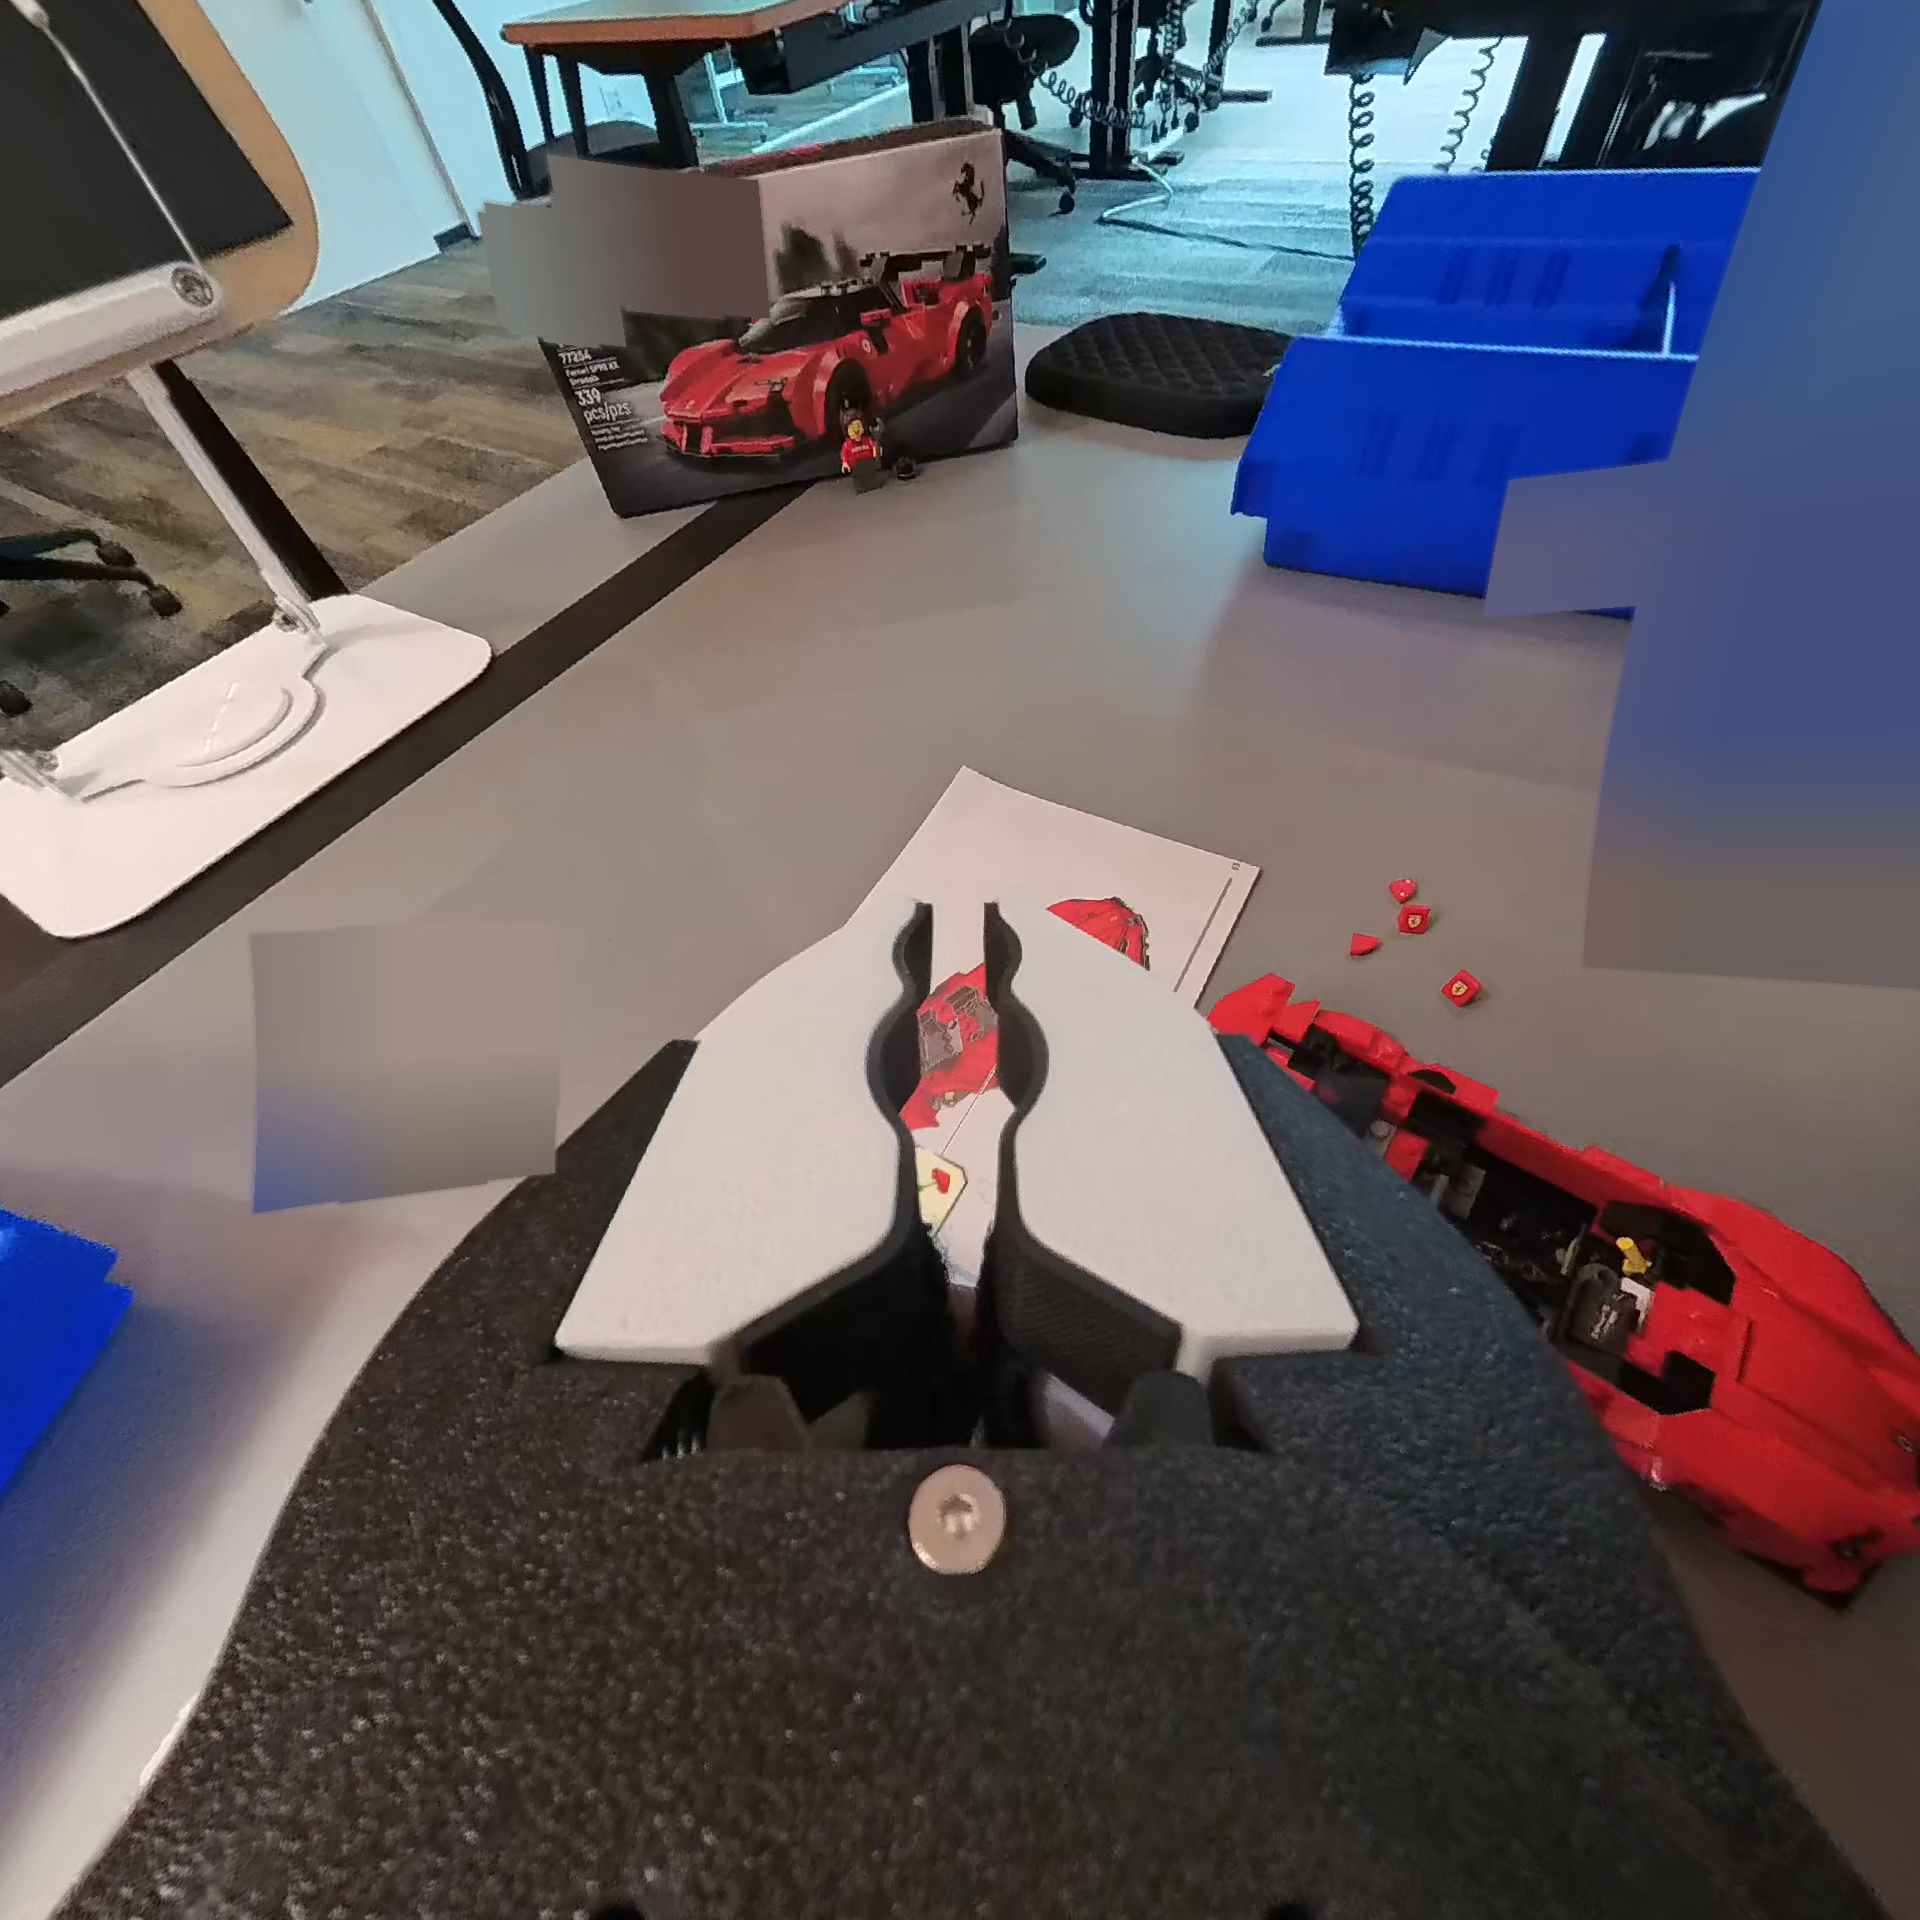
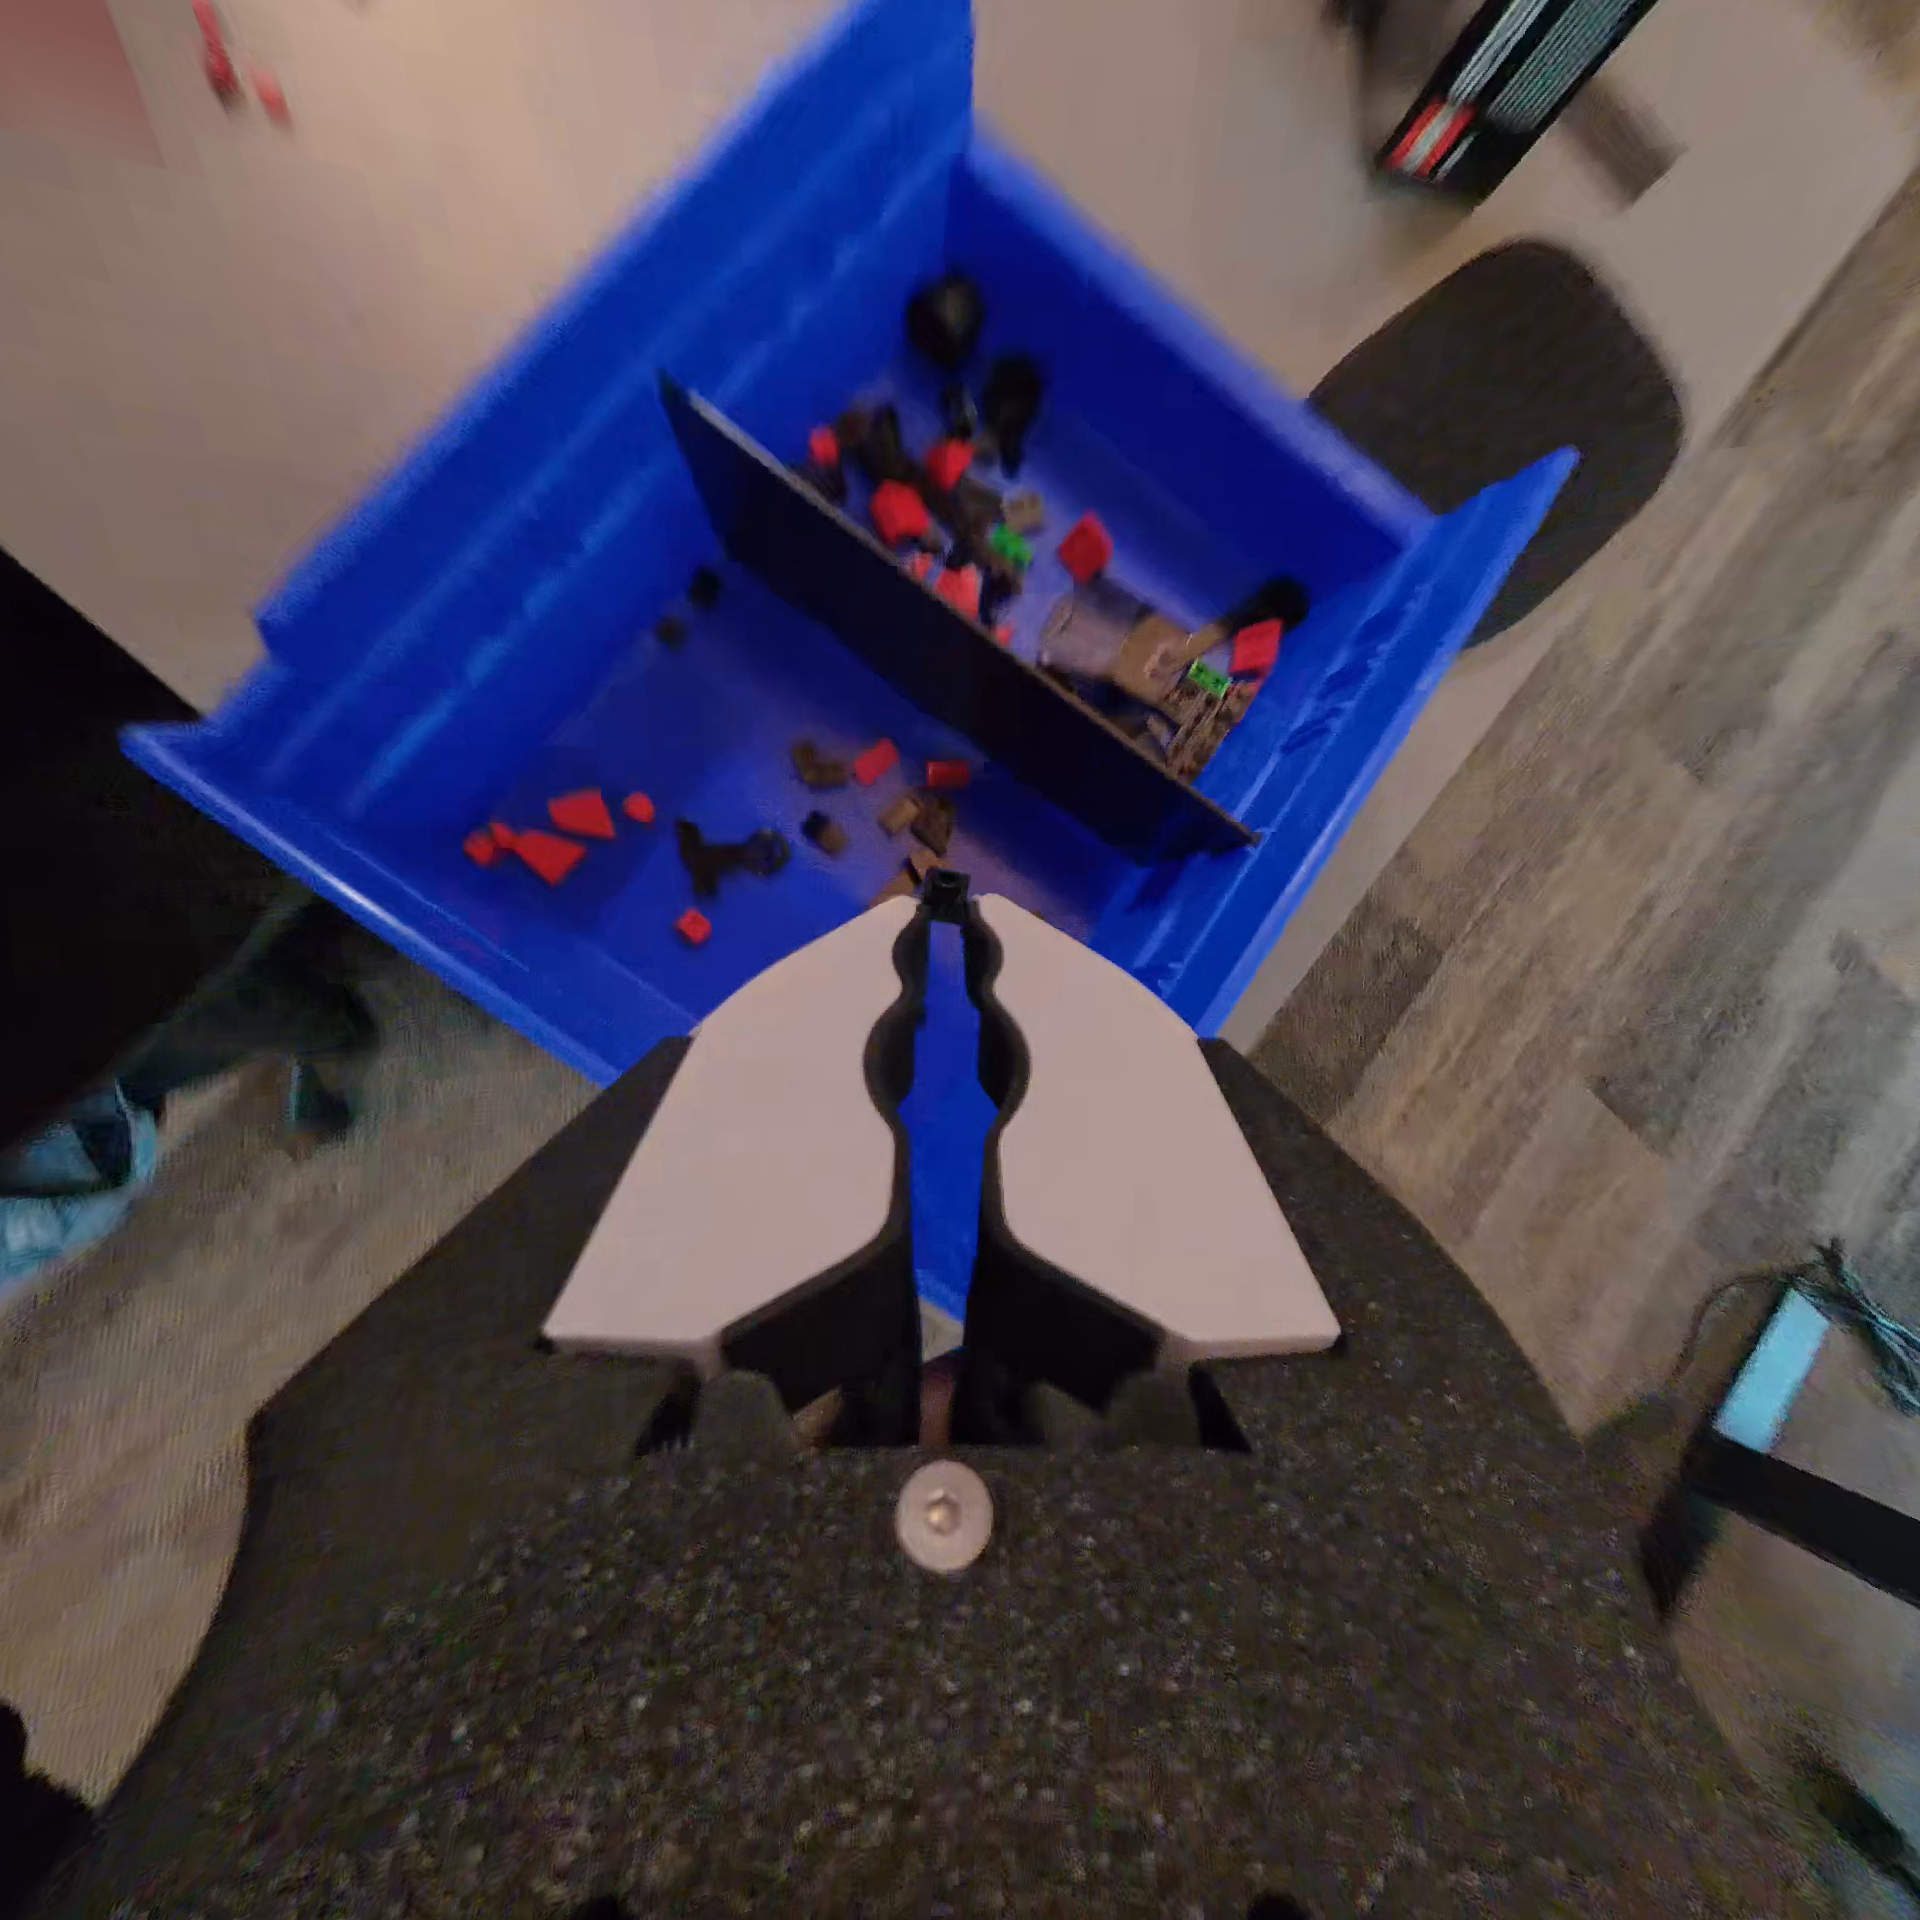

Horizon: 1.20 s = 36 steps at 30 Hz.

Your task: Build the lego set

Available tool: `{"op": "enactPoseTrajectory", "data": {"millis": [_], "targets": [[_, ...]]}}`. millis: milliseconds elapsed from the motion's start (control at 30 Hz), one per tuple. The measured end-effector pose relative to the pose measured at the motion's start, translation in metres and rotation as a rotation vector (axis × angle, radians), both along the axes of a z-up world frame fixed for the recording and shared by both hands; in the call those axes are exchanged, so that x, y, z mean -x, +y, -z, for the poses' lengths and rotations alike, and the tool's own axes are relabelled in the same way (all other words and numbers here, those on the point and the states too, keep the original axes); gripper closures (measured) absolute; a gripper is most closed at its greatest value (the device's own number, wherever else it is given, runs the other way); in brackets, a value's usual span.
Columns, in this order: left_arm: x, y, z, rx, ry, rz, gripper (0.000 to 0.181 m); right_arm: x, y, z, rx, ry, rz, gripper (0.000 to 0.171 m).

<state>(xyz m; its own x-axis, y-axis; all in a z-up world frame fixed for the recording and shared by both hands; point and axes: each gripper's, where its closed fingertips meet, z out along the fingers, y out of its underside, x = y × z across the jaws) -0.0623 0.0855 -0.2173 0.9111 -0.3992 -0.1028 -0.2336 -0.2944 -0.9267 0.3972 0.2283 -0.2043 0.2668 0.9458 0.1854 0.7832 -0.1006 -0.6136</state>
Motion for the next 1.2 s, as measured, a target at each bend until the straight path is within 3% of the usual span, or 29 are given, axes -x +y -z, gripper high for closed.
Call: {"op": "enactPoseTrajectory", "data": {"millis": [467, 767, 1200], "targets": [[-0.023, 0.028, -0.015, 0.055, 0.019, 0.038, 0.172, 0.007, -0.068, -0.01, -0.065, 0.603, 0.153, 0.165], [-0.031, 0.024, -0.012, 0.072, 0.052, 0.037, 0.172, 0.0, -0.081, -0.001, -0.031, 0.767, 0.203, 0.165], [-0.018, -0.001, -0.018, 0.022, 0.052, 0.022, 0.172, 0.033, -0.094, -0.029, 0.043, 0.929, 0.17, 0.165]]}}
